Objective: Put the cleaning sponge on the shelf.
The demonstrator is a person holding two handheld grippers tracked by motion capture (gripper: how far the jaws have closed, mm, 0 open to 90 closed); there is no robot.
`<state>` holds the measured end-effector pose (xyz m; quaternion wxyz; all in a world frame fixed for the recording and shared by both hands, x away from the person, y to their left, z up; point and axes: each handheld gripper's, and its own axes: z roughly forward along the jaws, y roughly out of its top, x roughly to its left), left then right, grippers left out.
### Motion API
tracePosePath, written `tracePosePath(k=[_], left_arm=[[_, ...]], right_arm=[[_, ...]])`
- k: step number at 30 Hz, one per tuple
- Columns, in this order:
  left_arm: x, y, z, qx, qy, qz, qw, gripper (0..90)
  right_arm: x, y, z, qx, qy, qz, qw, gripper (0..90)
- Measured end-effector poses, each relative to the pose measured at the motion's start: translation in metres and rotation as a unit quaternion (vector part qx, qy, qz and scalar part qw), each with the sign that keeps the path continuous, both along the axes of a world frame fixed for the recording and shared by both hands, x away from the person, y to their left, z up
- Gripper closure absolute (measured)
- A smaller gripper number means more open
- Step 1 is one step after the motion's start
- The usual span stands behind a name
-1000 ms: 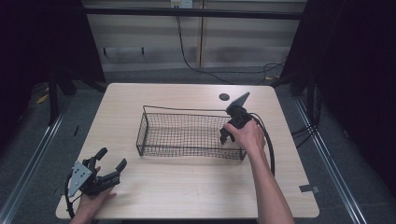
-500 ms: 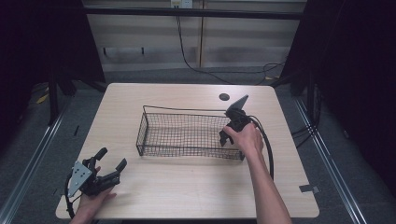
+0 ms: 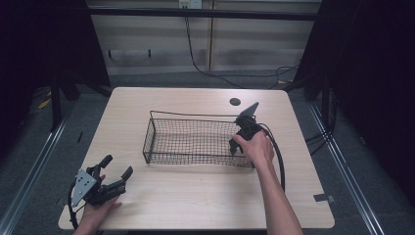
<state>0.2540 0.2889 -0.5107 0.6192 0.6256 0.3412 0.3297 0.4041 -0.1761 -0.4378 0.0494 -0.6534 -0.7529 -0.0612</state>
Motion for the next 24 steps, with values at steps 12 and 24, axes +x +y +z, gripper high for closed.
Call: tracePosePath(k=[12, 24], left_arm=[[0.0000, 0.0000, 0.0000, 0.000, 0.000, 0.000, 1.0000, 15.9], [0.0000, 0.0000, 0.0000, 0.000, 0.000, 0.000, 1.0000, 15.9]], right_arm=[[0.0009, 0.0042, -0.0029, -0.006, -0.002, -0.008, 0.9999, 31.4], [0.0013, 0.0071, -0.0049, -0.015, 0.000, -0.009, 0.9998, 30.2]])
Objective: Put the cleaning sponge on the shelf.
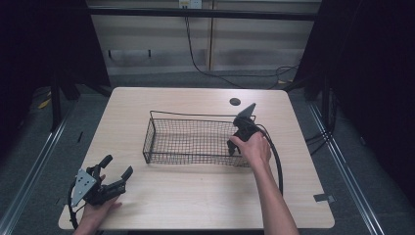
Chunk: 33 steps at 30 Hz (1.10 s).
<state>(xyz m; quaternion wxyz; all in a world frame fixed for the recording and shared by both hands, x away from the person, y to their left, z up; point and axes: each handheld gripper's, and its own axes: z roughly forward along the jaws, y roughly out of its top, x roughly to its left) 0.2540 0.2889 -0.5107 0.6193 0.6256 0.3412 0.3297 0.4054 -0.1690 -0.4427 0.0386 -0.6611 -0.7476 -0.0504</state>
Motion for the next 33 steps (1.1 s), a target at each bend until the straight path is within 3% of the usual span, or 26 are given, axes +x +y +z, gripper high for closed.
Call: tracePosePath(k=[19, 22, 33], left_arm=[[0.000, 0.000, 0.000, 0.001, 0.000, -0.001, 1.0000, 15.9], [0.000, 0.000, 0.000, 0.000, 0.000, 0.000, 1.0000, 15.9], [0.000, 0.000, 0.000, 0.001, 0.000, 0.000, 1.0000, 15.9]], right_arm=[[-0.001, 0.001, 0.003, 0.011, 0.011, 0.012, 0.9998, 18.1], [-0.002, 0.001, 0.004, 0.005, 0.005, 0.014, 0.9999, 16.2], [-0.006, -0.003, 0.013, 0.023, -0.012, 0.023, 0.9994, 15.9]])
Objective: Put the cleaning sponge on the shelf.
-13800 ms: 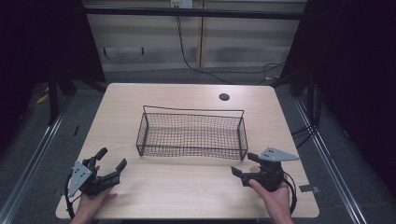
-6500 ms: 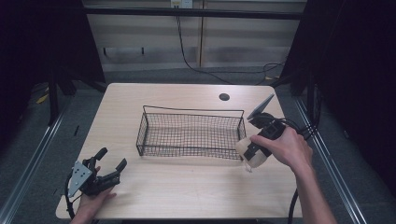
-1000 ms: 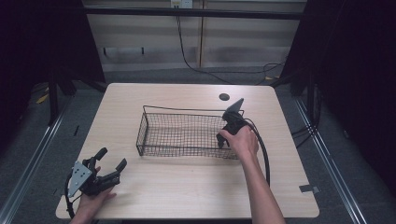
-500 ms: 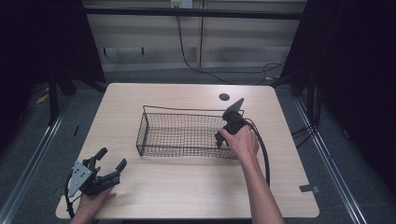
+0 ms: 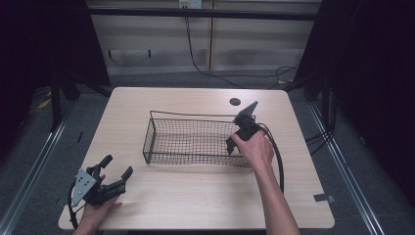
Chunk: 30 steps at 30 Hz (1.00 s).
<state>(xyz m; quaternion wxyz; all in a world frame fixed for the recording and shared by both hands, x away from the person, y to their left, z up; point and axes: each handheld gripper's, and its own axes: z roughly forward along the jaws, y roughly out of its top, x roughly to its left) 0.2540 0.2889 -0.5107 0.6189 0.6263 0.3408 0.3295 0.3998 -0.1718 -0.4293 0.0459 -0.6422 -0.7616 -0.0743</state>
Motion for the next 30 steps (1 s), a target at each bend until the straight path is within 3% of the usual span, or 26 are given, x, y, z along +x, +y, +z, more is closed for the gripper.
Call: tracePosePath(k=[12, 21, 30], left_arm=[[0.000, 0.000, 0.000, -0.001, 0.000, 0.001, 1.0000, 15.9], [0.000, 0.000, 0.000, -0.001, 0.000, 0.001, 1.0000, 15.9], [0.000, 0.000, 0.000, -0.001, 0.000, 0.000, 1.0000, 15.9]], right_arm=[[-0.003, -0.007, 0.008, 0.028, -0.023, 0.008, 0.9993, 15.6], [-0.009, -0.011, 0.016, 0.055, -0.043, 0.031, 0.9971, 15.6], [-0.017, -0.014, 0.022, 0.078, -0.078, 0.067, 0.9917, 21.0]])
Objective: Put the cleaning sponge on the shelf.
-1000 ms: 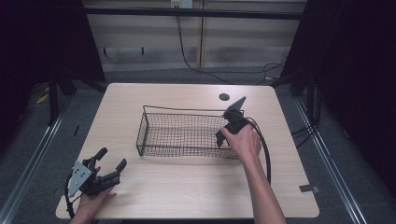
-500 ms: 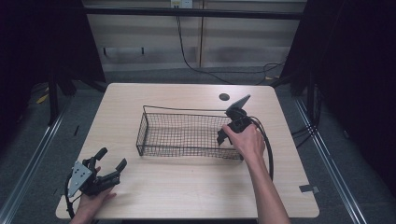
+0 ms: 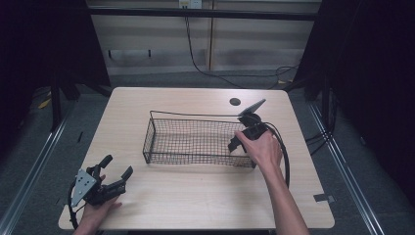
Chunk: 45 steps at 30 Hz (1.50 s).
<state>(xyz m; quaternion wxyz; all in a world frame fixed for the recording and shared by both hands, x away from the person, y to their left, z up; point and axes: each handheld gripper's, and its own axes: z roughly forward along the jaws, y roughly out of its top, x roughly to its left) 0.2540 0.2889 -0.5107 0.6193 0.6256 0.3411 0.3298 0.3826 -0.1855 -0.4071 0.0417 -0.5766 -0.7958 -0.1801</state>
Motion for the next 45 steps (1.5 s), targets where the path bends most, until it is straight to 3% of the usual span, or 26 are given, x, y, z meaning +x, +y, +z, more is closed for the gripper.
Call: tracePosePath(k=[10, 13, 15, 17, 21, 30, 40, 43, 45], left_arm=[[0.000, 0.000, 0.000, 0.000, 0.000, 0.000, 1.0000, 15.9], [0.000, 0.000, 0.000, 0.000, 0.000, 0.000, 1.0000, 15.9], [0.000, 0.000, 0.000, 0.000, 0.000, 0.000, 1.0000, 15.9], [0.000, 0.000, 0.000, 0.001, 0.000, 0.000, 1.0000, 15.9], [0.000, 0.000, 0.000, 0.000, 0.000, 0.000, 1.0000, 15.9], [0.000, 0.000, 0.000, 0.000, 0.000, 0.000, 1.0000, 15.9], [0.000, 0.000, 0.000, 0.000, 0.000, 0.000, 1.0000, 15.9], [0.000, 0.000, 0.000, 0.001, 0.001, 0.000, 1.0000, 15.9], [0.000, 0.000, 0.000, 0.000, 0.001, 0.000, 1.0000, 15.9]], right_arm=[[-0.012, -0.001, 0.007, 0.047, -0.030, 0.030, 0.9980, 25.4], [-0.016, 0.001, 0.010, 0.046, -0.045, 0.042, 0.9971, 25.9], [-0.019, 0.002, 0.012, 0.060, -0.049, 0.044, 0.9960, 27.0], [-0.022, 0.004, 0.013, 0.053, -0.060, 0.051, 0.9955, 27.0], [-0.026, 0.004, 0.012, 0.065, -0.063, 0.060, 0.9941, 27.0], [-0.043, -0.004, 0.013, 0.098, -0.087, 0.061, 0.9895, 27.9], [-0.068, -0.014, 0.015, 0.108, -0.108, 0.059, 0.9866, 27.5], [-0.075, -0.016, 0.014, 0.099, -0.121, 0.055, 0.9862, 27.5], [-0.081, -0.016, 0.013, 0.108, -0.127, 0.059, 0.9843, 27.6]])
